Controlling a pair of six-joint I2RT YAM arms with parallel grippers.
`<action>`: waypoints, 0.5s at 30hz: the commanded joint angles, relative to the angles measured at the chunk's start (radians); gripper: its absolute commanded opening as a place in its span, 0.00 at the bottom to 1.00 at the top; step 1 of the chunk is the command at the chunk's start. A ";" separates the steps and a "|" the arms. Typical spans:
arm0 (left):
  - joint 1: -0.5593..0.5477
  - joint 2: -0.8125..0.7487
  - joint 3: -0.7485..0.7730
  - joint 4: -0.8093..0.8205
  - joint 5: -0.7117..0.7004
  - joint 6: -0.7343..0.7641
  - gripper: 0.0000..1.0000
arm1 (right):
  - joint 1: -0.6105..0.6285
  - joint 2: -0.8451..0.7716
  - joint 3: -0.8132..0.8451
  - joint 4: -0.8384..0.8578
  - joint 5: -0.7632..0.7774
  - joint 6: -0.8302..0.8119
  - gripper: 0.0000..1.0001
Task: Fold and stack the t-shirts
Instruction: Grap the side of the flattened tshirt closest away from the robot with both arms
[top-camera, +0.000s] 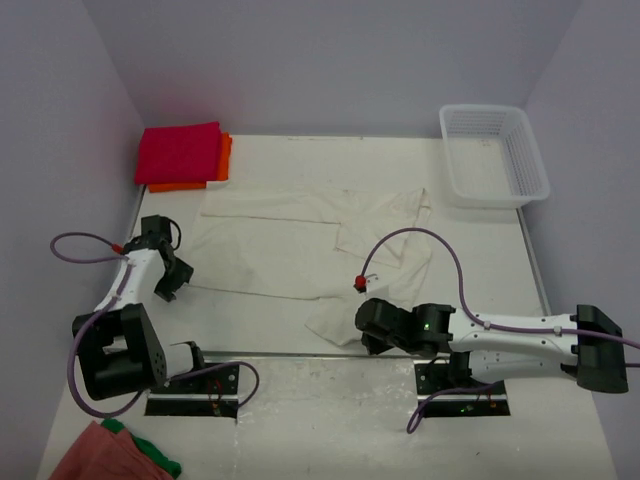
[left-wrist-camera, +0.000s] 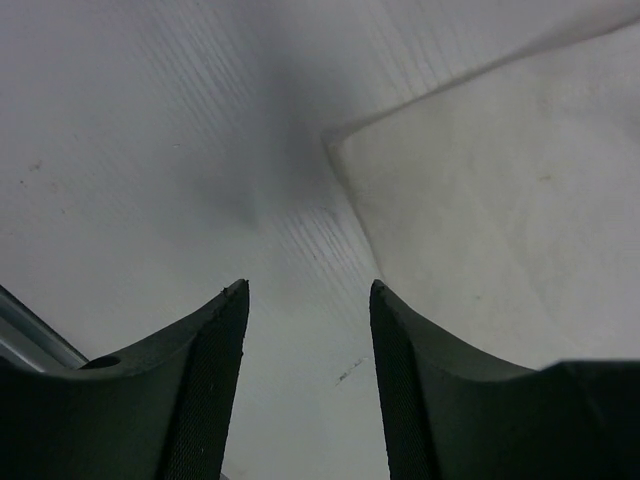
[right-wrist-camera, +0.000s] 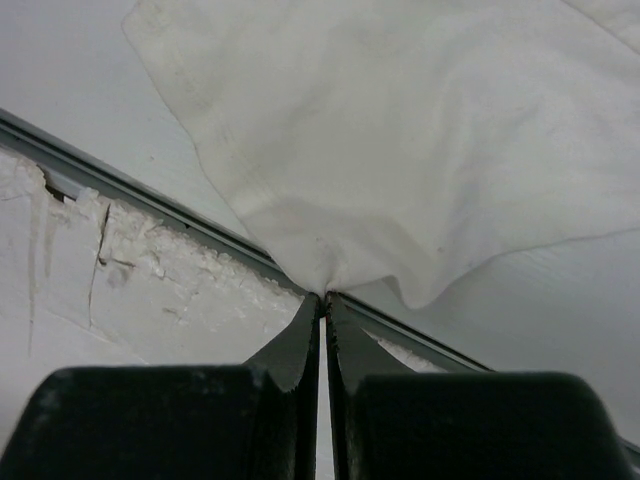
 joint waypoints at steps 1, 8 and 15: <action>0.014 0.065 0.027 0.014 0.013 0.025 0.52 | -0.001 -0.046 -0.018 0.041 0.002 -0.015 0.00; 0.038 0.147 0.047 0.051 -0.010 0.037 0.45 | -0.001 -0.071 -0.020 0.041 0.001 -0.022 0.00; 0.069 0.194 0.086 0.084 -0.002 0.065 0.45 | -0.001 -0.057 -0.031 0.048 -0.008 -0.011 0.00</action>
